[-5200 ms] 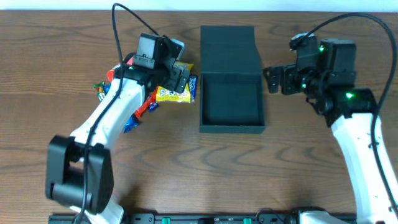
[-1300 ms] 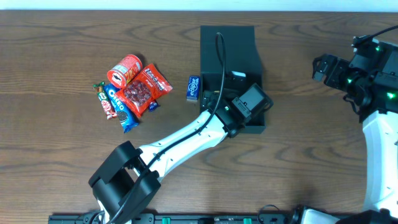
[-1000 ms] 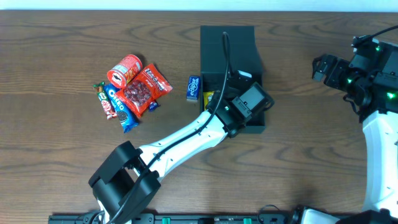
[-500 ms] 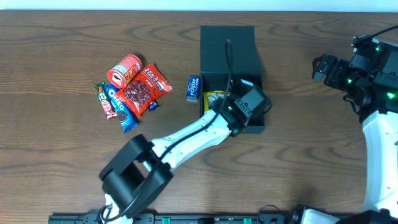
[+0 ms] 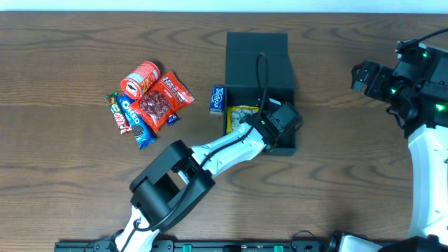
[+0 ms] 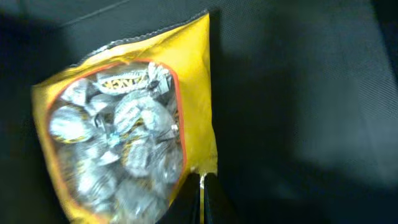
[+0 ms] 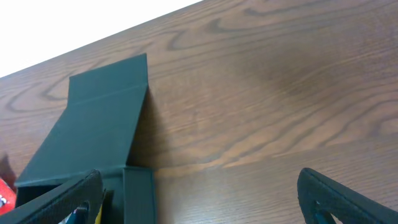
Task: Pack container
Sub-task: 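Carry the yellow bag into the green box and release it, then return the left gripper to the pile and grasp the red Hacks bag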
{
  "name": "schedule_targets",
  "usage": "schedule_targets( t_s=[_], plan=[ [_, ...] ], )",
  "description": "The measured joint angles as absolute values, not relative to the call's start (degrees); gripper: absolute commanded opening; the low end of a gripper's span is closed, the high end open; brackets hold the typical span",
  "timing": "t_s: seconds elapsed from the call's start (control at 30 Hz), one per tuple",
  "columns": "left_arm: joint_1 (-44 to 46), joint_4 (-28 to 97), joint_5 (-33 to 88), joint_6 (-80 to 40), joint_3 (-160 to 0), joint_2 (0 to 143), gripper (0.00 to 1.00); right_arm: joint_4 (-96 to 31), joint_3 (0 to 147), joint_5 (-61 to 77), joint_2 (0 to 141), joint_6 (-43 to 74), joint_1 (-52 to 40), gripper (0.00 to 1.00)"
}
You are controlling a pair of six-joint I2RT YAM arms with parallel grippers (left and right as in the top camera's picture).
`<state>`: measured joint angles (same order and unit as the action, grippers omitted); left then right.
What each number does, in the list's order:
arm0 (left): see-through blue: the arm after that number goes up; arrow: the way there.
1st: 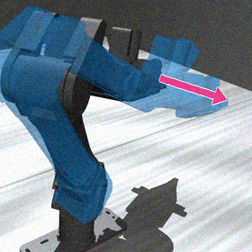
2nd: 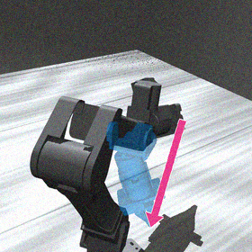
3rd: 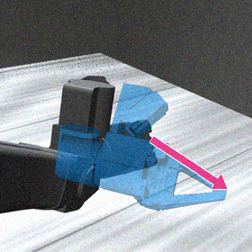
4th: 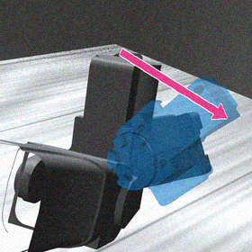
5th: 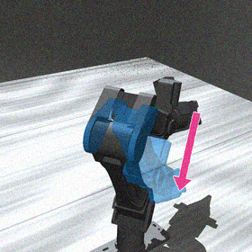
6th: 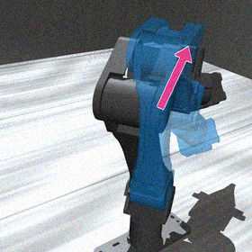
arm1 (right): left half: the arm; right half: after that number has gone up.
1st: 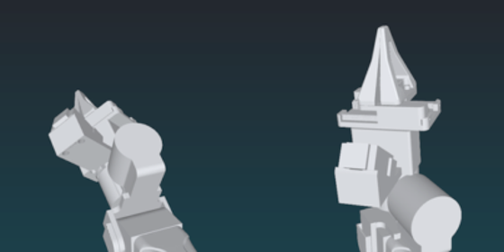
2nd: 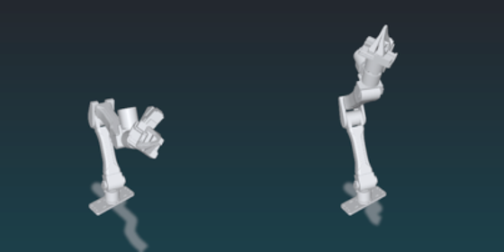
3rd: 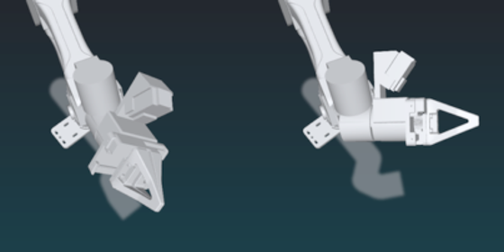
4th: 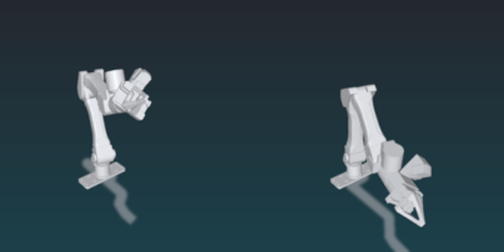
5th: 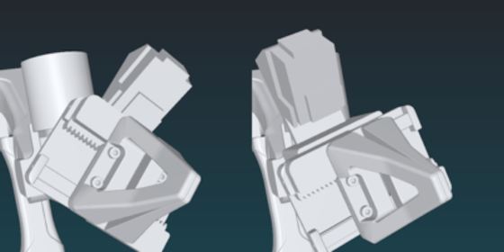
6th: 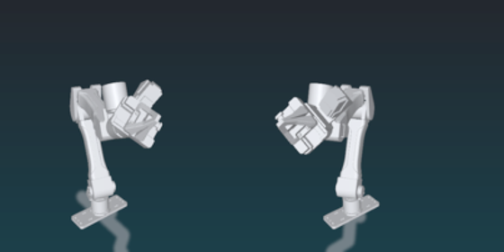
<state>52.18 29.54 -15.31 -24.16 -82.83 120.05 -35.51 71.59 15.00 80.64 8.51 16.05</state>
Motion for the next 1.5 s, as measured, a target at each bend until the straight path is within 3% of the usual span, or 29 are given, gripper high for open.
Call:
schedule_targets(
  t_s=[0.43, 0.73, 1.23, 1.33, 1.37, 1.4, 1.43, 1.47, 1.5],
  plan=[
    [52.23, 29.65, -17.39, -24.16, -84.31, 119.50, 0.06, -35.51, 71.59, 15.00, 80.64, 8.08, 16.05, 0.99],
    [50.96, 33.08, -26.68, -27.33, -87.83, 106.50, 0.06, -35.51, 71.59, 15.00, 80.64, 7.38, 16.05, 0.99],
    [29.54, 41.98, -29.95, -34.94, -87.88, 104.90, 0.07, -33.91, 71.59, 15.03, 80.64, 4.89, 16.05, 0.99],
    [24.49, 42.02, -29.56, -34.37, -87.88, 104.90, 0.20, -31.75, 71.59, 15.00, 80.64, 4.25, 16.05, 0.99],
    [22.24, 41.93, -28.34, -33.76, -87.88, 104.90, 0.30, -31.11, 71.59, 15.03, 80.64, 4.01, 16.05, 0.99],
    [20.93, 41.87, -27.18, -32.14, -87.88, 104.90, 0.44, -30.74, 71.59, 15.03, 80.64, 3.84, 16.05, 0.99],
    [19.33, 41.65, -24.43, -29.52, -87.88, 104.90, 0.66, -30.33, 71.59, 15.00, 80.64, 3.68, 16.05, 1.00],
    [18.13, 41.63, -21.54, -26.57, -87.88, 104.90, 0.95, -30.13, 71.59, 15.00, 80.64, 3.44, 16.05, 0.99],
    [17.28, 41.82, -18.68, -23.33, -87.90, 104.90, 0.95, -30.13, 71.59, 15.00, 80.64, 3.27, 16.05, 0.99]
  ],
)
